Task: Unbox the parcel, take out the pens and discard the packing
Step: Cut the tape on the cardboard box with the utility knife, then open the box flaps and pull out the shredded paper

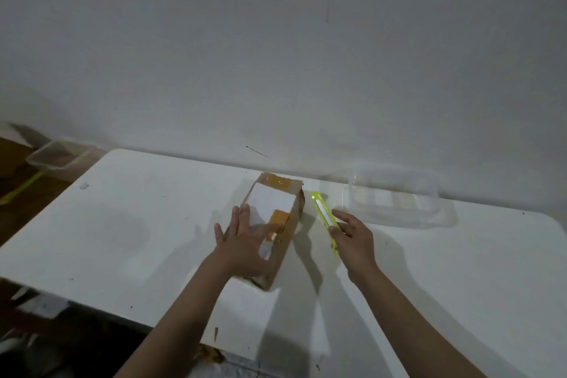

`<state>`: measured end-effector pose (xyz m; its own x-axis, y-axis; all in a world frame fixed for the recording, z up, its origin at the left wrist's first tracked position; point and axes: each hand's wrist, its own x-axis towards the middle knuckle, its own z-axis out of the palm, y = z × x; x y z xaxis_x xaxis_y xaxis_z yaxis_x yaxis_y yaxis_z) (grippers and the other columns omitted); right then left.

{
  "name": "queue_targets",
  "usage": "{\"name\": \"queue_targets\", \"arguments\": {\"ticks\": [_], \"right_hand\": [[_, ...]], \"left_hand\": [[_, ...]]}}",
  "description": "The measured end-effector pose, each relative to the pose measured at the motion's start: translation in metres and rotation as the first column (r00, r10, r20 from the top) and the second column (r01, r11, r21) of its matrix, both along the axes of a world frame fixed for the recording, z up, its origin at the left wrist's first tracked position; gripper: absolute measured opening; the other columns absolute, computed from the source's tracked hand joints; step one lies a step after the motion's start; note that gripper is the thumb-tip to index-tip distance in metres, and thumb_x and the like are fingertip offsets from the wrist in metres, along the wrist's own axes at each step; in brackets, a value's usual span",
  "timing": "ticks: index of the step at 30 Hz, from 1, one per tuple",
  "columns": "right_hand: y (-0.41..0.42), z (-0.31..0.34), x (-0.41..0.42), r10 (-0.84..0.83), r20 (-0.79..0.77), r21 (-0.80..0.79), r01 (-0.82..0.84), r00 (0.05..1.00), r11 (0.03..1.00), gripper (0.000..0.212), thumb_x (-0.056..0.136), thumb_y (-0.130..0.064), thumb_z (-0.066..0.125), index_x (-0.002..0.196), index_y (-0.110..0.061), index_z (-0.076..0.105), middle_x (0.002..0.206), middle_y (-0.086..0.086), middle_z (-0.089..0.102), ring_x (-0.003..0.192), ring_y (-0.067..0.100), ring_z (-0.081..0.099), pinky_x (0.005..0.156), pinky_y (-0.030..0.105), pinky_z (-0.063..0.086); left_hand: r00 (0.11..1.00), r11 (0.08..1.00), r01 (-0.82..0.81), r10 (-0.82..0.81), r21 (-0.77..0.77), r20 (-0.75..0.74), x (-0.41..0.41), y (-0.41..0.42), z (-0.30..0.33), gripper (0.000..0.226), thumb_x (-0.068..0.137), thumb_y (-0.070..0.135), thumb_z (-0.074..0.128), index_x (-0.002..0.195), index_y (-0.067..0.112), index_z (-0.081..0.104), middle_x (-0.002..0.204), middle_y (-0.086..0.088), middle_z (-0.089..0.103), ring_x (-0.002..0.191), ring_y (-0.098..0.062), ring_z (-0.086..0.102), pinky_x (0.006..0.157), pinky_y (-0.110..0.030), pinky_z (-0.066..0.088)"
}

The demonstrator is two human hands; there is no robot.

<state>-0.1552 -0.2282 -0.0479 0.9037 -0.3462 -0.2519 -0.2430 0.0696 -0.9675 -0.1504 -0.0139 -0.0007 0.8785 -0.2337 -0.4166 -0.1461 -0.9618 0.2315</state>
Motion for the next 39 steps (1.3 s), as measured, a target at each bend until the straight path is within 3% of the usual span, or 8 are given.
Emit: {"name": "queue_targets", "arguments": {"ticks": [3,9,13,17,23,28,33,39], "right_hand": [[0.005,-0.003,0.004,-0.026,0.021,-0.044,0.027,0.999,0.999,0.026,0.083,-0.001,0.066,0.099,-0.022,0.067,0.084,0.000,0.066,0.073,0.012,0.061,0.059,0.021,0.047],[0.012,-0.016,0.012,-0.158,0.041,-0.087,0.162,0.987,0.983,0.012,0.081,-0.008,0.070,0.088,-0.017,0.071,0.081,-0.005,0.069,0.077,0.016,0.064,0.072,0.029,0.051],[0.013,-0.020,0.018,-0.245,0.058,-0.090,0.250,0.968,0.964,0.014,0.085,-0.008,0.066,0.098,-0.009,0.072,0.080,-0.001,0.068,0.068,0.015,0.059,0.068,0.029,0.049],[0.021,-0.024,0.032,-0.225,0.017,-0.187,0.224,0.974,0.956,0.024,0.087,-0.008,0.063,0.110,-0.010,0.067,0.101,0.007,0.068,0.088,0.021,0.063,0.084,0.036,0.053],[0.040,-0.028,0.042,-0.223,0.018,-0.472,0.205,0.975,0.858,0.028,0.086,-0.001,0.060,0.114,-0.001,0.064,0.115,0.017,0.052,0.097,0.027,0.057,0.081,0.011,0.031],[0.051,-0.033,0.036,-0.243,0.112,-0.570,0.263,0.963,0.778,0.027,0.081,0.007,0.061,0.108,0.003,0.067,0.117,0.019,0.055,0.107,0.032,0.057,0.089,0.020,0.036],[0.068,-0.018,0.019,-0.138,0.396,-0.561,0.358,0.908,0.746,0.028,0.083,-0.008,0.062,0.110,-0.003,0.067,0.109,0.009,0.064,0.103,0.019,0.060,0.092,0.014,0.040],[0.083,-0.002,0.026,0.223,0.244,-0.617,-0.027,0.944,0.787,0.061,0.077,-0.021,0.077,0.132,-0.018,0.051,0.130,-0.011,0.044,0.125,-0.005,0.031,0.094,-0.005,0.021]], "left_hand": [[1.000,1.000,0.005,-0.005,0.002,-0.011,0.007,0.014,0.001,0.063,0.088,0.036,0.047,0.141,0.055,0.017,0.155,-0.011,-0.026,0.138,-0.030,-0.033,0.109,-0.059,-0.012],[0.991,0.979,-0.050,0.074,-0.200,0.111,0.030,0.038,-0.009,0.038,0.095,0.028,0.046,0.121,0.055,0.042,0.159,-0.003,-0.010,0.144,-0.026,-0.018,0.114,-0.053,-0.006],[0.988,0.955,0.005,0.041,-0.296,0.148,0.049,0.061,-0.010,0.047,0.092,0.025,0.057,0.093,0.071,0.046,0.160,0.004,0.001,0.146,-0.019,-0.010,0.113,-0.050,-0.006],[0.992,0.939,0.098,-0.065,-0.329,0.110,0.067,0.081,-0.011,0.059,0.086,0.016,0.064,0.099,0.071,0.048,0.158,0.011,0.002,0.146,-0.015,-0.011,0.115,-0.048,-0.007],[0.972,0.911,0.231,-0.200,-0.342,0.124,0.088,0.099,-0.018,0.068,0.083,0.026,0.068,0.100,0.083,0.035,0.147,0.023,-0.004,0.145,-0.012,-0.012,0.114,-0.046,-0.006],[0.961,0.901,0.276,-0.254,-0.333,0.110,0.096,0.106,-0.022,0.047,0.086,0.026,0.064,0.107,0.066,0.049,0.150,0.021,-0.004,0.143,-0.008,-0.012,0.113,-0.043,-0.006],[0.960,0.849,0.267,-0.193,-0.456,0.204,0.094,0.110,-0.026,0.041,0.062,0.063,0.051,0.098,0.080,0.043,0.150,0.019,0.014,0.143,-0.008,0.000,0.114,-0.040,-0.001],[0.923,0.880,0.043,0.147,-0.473,0.357,0.079,0.111,-0.044,0.086,0.066,0.049,0.079,0.140,0.027,0.041,0.159,-0.005,0.008,0.145,-0.012,-0.002,0.114,-0.057,0.006]]}}
